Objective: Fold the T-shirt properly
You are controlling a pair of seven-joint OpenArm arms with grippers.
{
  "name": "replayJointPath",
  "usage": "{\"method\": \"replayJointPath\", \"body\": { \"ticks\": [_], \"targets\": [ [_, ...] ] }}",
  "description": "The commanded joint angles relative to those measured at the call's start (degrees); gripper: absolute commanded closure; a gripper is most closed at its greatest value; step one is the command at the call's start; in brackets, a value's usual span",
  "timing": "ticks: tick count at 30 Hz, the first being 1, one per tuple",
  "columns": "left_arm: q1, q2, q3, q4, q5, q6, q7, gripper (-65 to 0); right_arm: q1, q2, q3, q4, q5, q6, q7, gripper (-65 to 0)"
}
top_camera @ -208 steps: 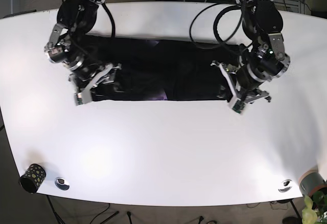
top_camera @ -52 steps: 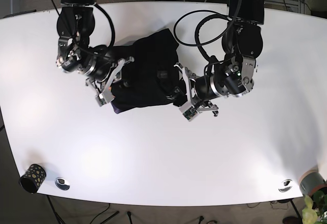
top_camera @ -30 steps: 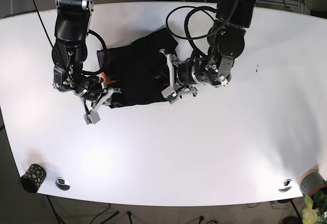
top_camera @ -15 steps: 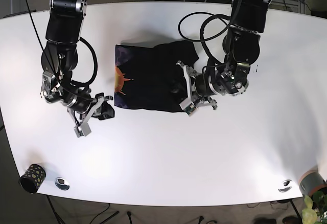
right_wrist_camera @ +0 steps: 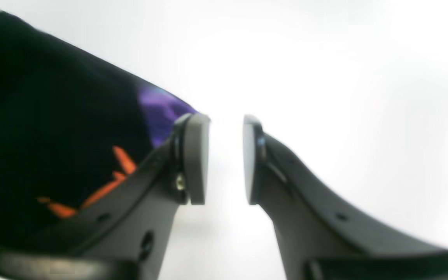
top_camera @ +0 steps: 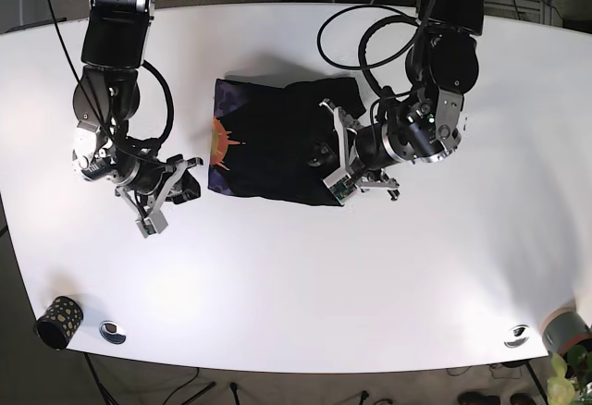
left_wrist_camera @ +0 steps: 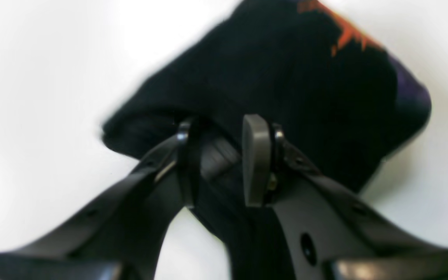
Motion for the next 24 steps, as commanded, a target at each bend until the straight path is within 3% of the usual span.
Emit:
{"method": "replayJointPath", "body": {
  "ticks": [1,3,6,7,12,18,24],
  "targets": [
    [0.25,0.06,0.89,1.00,-0.70,-0.08,-1.23,-16.2,1.29,-1.00,0.09,-0.67,-1.09,0.38,1.92,-14.9],
    [2.10,-0.11,0.98,1.00,-0.70,-0.08,-1.23,-16.2,1.12,-1.79,0.09,-2.07,-3.02,1.52,2.00,-14.7],
    [3.77,-0.11,0.80,1.53,-0.79,-0.08,-1.32,-16.1,-0.29,-2.85,0.09,-2.07,-4.60,5.12,1.65,-14.6],
    [4.12,-0.11,0.45,1.62,-0.97,-0.08,-1.23,-16.1,-1.52,-3.03,0.09,-1.37,-4.43,5.56,1.65,-14.6],
    [6.41,0.06,-2.89,4.70,-1.06,-0.08,-1.14,-16.2,-7.85,-4.78,-1.84,6.45,-4.51,5.61,-1.34,-14.6],
    [8.43,0.15,-5.18,9.62,-0.70,-0.08,-1.14,-16.2,-16.20,-5.75,-10.46,17.71,-4.34,5.61,-2.74,-14.6],
    [8.69,0.06,-10.10,9.97,-0.70,-0.08,-1.14,-16.4,-20.16,-9.62,-19.60,22.45,-4.87,5.61,-2.83,-14.6]
  ]
}}
